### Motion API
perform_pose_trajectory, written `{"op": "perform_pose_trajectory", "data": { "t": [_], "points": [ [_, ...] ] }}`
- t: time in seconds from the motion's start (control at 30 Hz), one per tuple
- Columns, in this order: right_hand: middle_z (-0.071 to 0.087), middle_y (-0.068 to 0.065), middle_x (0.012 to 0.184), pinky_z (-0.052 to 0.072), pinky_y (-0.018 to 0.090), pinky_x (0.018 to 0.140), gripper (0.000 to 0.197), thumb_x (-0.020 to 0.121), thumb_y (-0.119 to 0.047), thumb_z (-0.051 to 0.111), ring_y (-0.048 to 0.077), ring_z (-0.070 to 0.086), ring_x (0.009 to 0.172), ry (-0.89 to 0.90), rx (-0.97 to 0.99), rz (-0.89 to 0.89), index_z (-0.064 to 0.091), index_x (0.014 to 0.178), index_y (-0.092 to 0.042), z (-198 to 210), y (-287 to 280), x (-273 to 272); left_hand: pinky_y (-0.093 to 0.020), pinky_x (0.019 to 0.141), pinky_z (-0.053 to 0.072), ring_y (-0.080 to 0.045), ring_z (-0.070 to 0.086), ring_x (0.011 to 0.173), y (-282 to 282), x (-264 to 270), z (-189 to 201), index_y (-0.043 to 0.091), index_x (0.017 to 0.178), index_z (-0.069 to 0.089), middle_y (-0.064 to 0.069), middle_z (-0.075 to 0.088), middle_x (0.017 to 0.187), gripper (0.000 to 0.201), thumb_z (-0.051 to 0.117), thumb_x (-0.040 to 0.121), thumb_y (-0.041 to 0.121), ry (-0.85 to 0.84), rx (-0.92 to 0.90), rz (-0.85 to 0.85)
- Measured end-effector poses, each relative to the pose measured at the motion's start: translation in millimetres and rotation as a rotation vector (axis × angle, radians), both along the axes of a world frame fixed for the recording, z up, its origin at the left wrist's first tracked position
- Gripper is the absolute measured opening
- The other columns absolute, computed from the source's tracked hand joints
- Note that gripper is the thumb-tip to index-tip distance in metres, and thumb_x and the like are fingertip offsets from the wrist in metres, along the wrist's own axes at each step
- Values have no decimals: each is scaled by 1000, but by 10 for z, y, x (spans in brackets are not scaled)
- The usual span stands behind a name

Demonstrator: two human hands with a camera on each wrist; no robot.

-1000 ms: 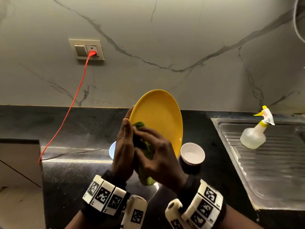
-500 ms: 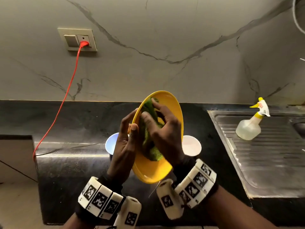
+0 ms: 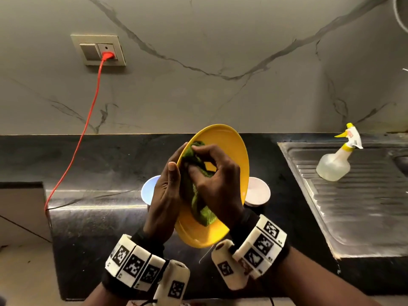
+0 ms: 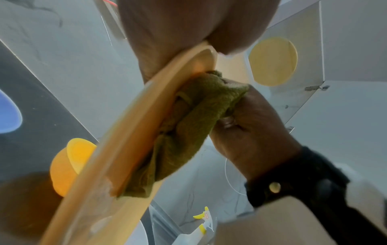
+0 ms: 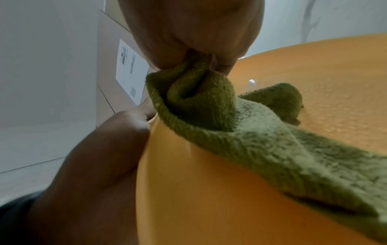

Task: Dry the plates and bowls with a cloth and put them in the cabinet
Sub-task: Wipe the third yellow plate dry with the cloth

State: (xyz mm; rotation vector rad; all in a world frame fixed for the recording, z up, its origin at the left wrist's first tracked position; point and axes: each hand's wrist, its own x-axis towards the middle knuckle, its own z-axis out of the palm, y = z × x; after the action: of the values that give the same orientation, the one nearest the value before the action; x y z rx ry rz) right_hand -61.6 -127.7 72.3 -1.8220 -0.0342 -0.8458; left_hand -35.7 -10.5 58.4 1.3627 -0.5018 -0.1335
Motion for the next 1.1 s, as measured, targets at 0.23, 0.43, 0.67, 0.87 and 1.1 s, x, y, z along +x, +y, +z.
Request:
{"op": "perform_pose_trajectory", "data": {
  "t": [0.23,0.43,0.67,0.87,1.1],
  "points": [
    [71,-3,108,46,6,86,30,81,-2,74,-5,62,102,78,51,138,70,109,-11,-85,70,-132,-34,75,55,-15,66,86,-15,42,70,14,112,41,-1,63,96,87,53,68,88,25,1,78],
    [70,0,114,48,13,92,33,81,-2,73,0,62,109,9,32,172,70,113,-10,-198,138,-156,-37,95,55,-17,62,120,-22,91,59,33,146,40,1,59,136,77,31,82,75,88,25,-11],
    [68,-6,103,50,12,82,27,89,-16,71,2,64,98,9,146,-54,62,114,-16,-15,6,69,-30,90,55,-18,64,118,-70,27,53,21,138,47,0,65,127,53,31,98,51,2,58,14],
    [45,-3,150,41,25,110,68,92,-6,60,2,43,135,154,135,322,32,152,-19,-115,211,-189,-48,95,52,-28,60,122,-41,114,105,18,140,44,-6,59,135,65,34,92,62,68,-12,12],
    [60,8,132,43,20,104,45,86,-3,67,14,54,124,-9,-82,107,60,130,-6,-82,114,-14,-31,99,53,-17,61,122,-20,122,30,17,141,49,-3,64,132,63,30,93,53,97,-6,55]
  ]
}}
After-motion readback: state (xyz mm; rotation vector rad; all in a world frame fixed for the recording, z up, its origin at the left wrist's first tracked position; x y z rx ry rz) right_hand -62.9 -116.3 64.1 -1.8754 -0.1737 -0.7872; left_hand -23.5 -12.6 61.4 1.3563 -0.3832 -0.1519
